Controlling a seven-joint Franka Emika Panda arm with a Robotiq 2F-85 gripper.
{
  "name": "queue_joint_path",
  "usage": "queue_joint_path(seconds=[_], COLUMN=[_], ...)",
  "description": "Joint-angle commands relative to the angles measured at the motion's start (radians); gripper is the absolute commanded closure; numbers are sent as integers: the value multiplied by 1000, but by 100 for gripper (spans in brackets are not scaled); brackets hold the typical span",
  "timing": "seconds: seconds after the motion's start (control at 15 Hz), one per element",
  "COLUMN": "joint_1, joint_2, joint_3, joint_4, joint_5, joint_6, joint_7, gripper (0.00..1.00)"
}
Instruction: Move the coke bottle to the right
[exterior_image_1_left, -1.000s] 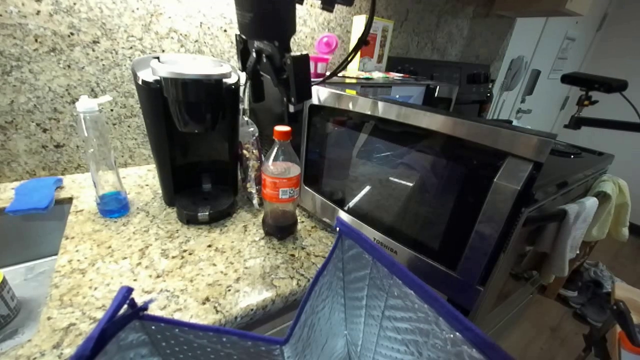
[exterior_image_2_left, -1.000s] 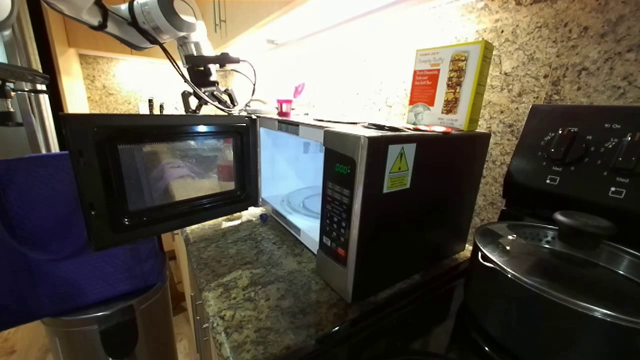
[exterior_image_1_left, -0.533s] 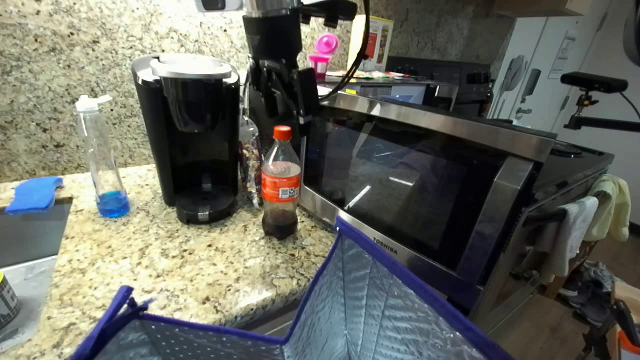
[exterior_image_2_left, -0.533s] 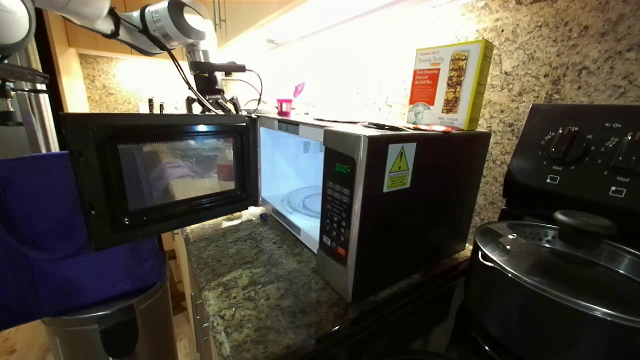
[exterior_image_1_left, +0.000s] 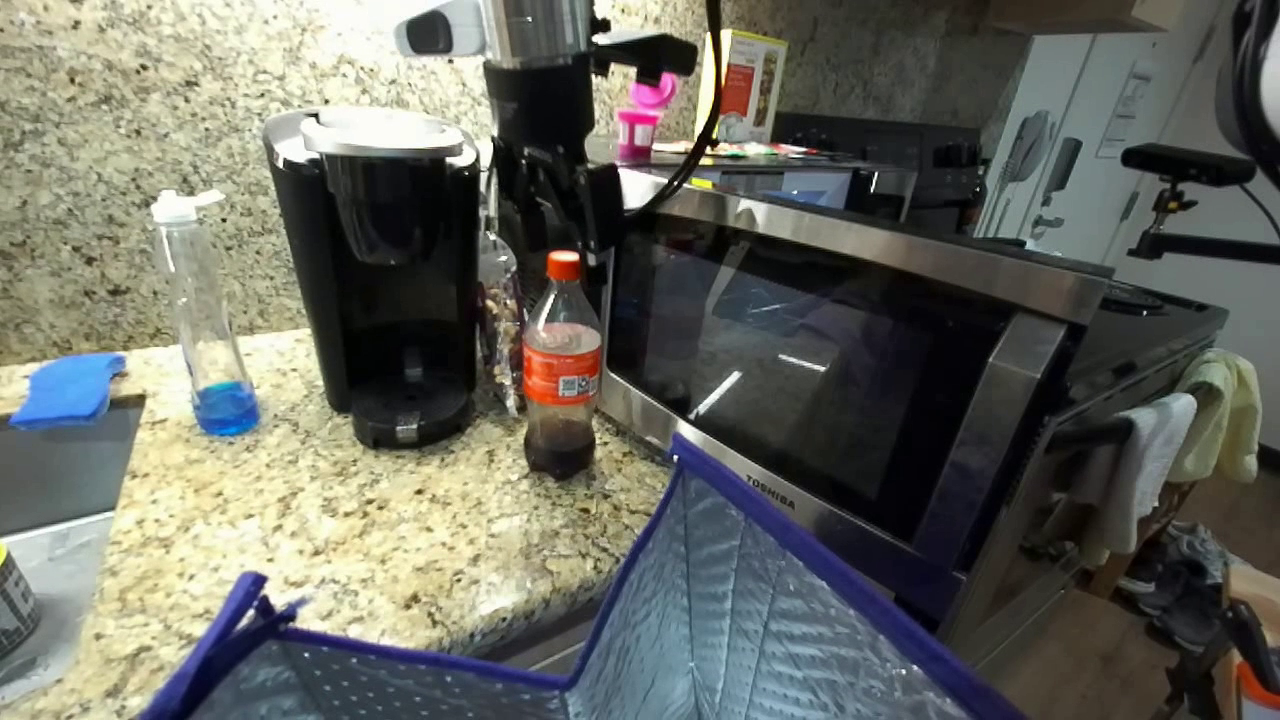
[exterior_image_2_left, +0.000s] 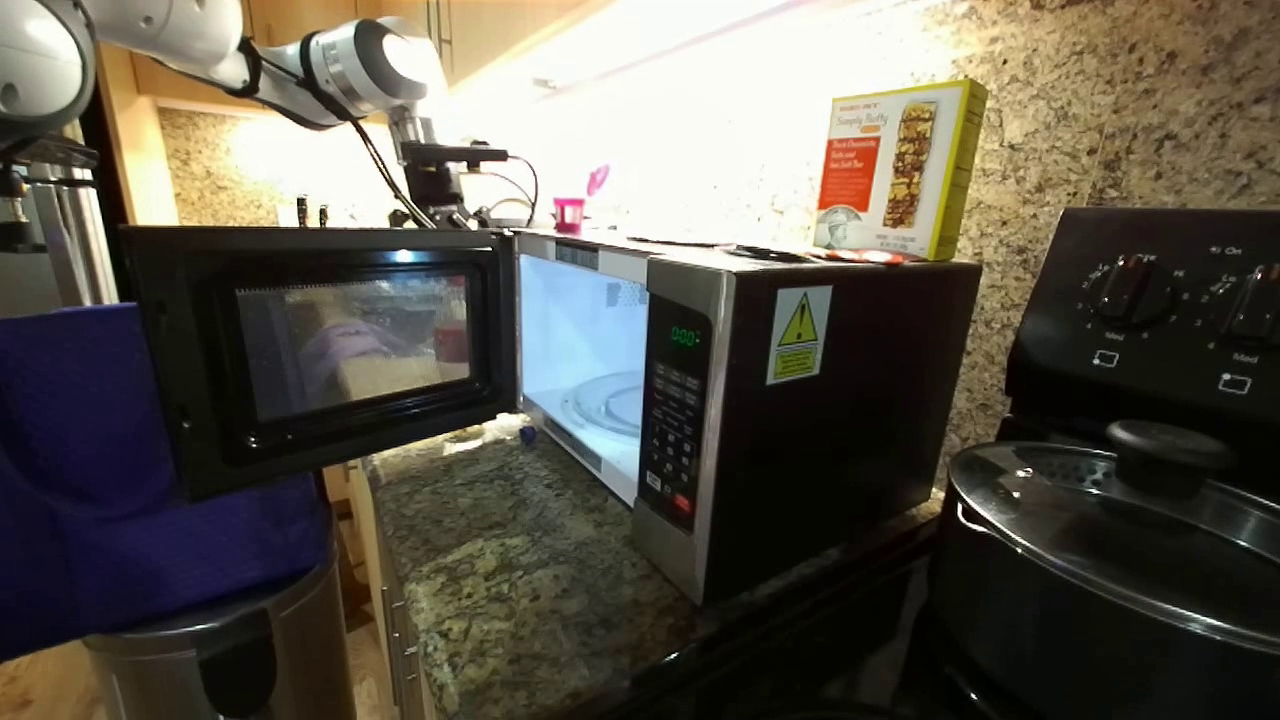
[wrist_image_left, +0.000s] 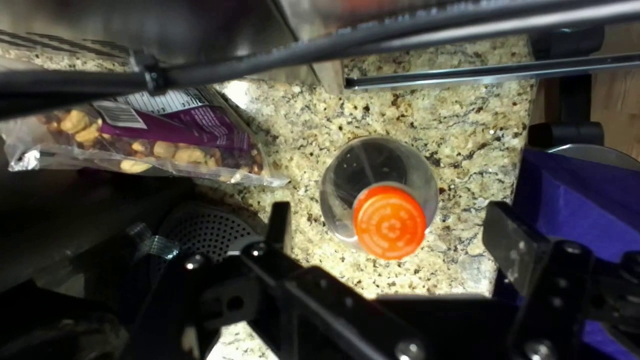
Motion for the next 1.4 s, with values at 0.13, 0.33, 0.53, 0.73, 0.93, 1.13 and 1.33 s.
queue_joint_path(seconds=[0.13,0.33,0.53,0.73,0.93,1.13,1.33], joint_1=[-5,-4,-5,-5,-7,2,25], joint_2=[28,28,26,19,-6,-57,-115], joint_3=[0,-2,-3,-4,-8,-18,-23], joint_4=[48,46,46,43,32,28,38], joint_5=[12,10,10,11,13,2,-16], joint_6=[-27,-25,-26,-34,-48,-59,-66], joint_7=[-10,-11,-8,-4,16,56,80], gripper=[45,65,85,86,86,86,86])
